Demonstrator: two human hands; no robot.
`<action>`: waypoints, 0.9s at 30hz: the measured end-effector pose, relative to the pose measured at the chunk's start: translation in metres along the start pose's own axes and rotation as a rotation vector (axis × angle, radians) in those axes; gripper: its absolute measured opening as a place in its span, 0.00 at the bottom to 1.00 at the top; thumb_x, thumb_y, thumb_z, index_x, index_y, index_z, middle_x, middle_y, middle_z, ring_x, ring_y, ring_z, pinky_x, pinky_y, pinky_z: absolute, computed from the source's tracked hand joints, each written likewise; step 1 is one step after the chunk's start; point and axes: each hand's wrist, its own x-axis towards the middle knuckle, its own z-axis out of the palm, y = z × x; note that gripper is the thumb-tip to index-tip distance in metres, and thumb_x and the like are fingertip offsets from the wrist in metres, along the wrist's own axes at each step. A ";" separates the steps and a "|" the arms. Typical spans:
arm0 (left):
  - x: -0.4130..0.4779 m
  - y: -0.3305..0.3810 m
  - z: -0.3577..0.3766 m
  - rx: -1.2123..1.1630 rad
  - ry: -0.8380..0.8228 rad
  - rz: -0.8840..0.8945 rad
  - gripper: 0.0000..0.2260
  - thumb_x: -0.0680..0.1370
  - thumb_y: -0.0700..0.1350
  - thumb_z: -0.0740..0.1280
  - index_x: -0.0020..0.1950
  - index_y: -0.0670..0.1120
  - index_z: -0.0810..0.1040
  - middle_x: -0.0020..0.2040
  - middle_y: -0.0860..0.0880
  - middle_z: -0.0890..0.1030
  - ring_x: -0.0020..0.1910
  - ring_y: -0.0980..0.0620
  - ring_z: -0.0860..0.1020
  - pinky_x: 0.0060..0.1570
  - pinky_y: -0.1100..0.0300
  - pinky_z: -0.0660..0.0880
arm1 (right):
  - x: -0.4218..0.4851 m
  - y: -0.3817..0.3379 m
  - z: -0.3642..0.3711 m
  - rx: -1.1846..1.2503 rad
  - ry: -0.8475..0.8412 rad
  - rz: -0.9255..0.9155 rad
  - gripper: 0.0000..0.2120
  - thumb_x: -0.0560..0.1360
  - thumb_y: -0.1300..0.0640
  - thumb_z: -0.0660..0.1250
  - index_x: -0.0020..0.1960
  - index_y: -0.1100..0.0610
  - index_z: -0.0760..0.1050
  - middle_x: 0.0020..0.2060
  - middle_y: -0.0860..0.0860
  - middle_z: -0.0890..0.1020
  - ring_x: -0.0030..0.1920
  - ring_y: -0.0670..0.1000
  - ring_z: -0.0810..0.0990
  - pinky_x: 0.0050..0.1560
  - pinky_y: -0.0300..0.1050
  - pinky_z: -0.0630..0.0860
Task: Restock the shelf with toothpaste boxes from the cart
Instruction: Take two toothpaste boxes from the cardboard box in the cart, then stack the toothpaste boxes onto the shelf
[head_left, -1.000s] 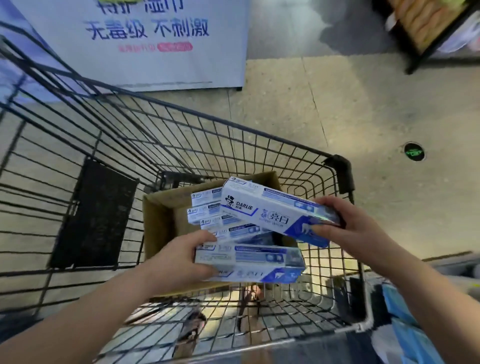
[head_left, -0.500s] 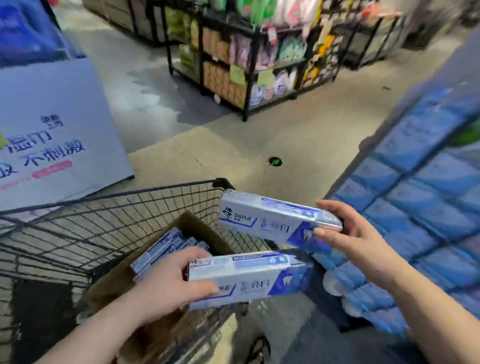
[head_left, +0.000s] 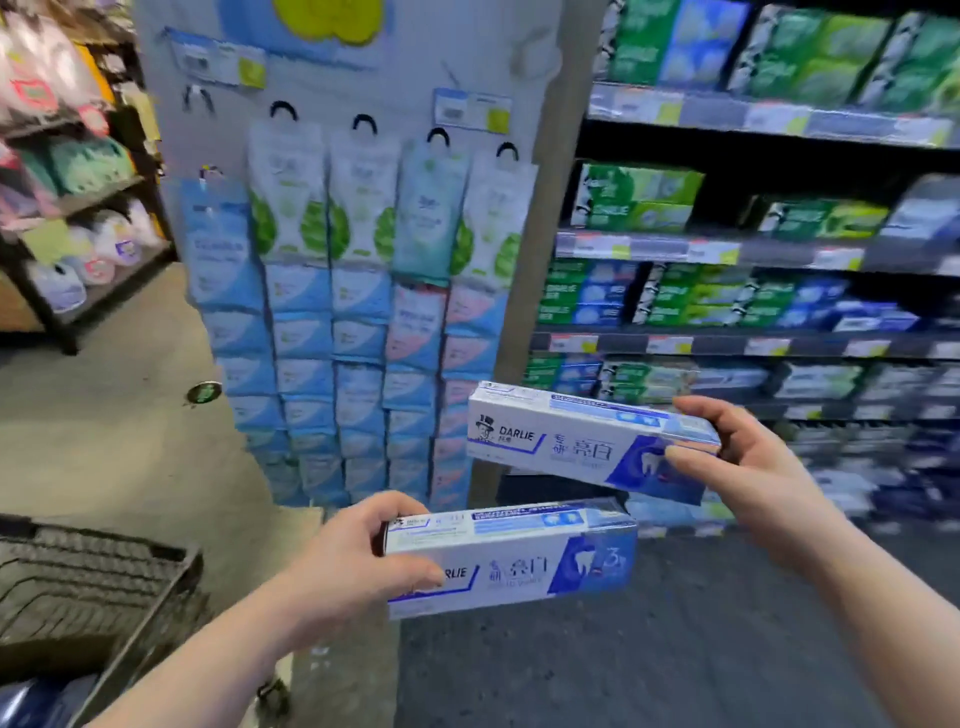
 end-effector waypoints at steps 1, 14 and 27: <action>0.011 0.012 0.029 0.013 -0.034 0.012 0.24 0.51 0.53 0.75 0.44 0.48 0.78 0.39 0.48 0.83 0.38 0.52 0.78 0.43 0.57 0.73 | -0.014 0.001 -0.034 -0.003 0.051 -0.004 0.44 0.43 0.36 0.79 0.55 0.53 0.72 0.41 0.45 0.86 0.40 0.42 0.83 0.36 0.34 0.78; 0.084 0.154 0.336 0.111 -0.363 0.159 0.32 0.49 0.57 0.78 0.50 0.50 0.77 0.44 0.50 0.85 0.45 0.49 0.82 0.53 0.50 0.77 | -0.153 0.005 -0.346 0.032 0.507 -0.101 0.31 0.52 0.45 0.78 0.51 0.53 0.74 0.46 0.52 0.85 0.40 0.43 0.83 0.38 0.35 0.79; 0.162 0.246 0.509 0.119 -0.602 0.303 0.30 0.52 0.54 0.75 0.51 0.47 0.77 0.46 0.47 0.84 0.43 0.51 0.82 0.43 0.59 0.76 | -0.194 0.034 -0.503 0.068 0.861 -0.151 0.15 0.68 0.58 0.72 0.52 0.53 0.72 0.48 0.54 0.82 0.41 0.43 0.82 0.41 0.36 0.80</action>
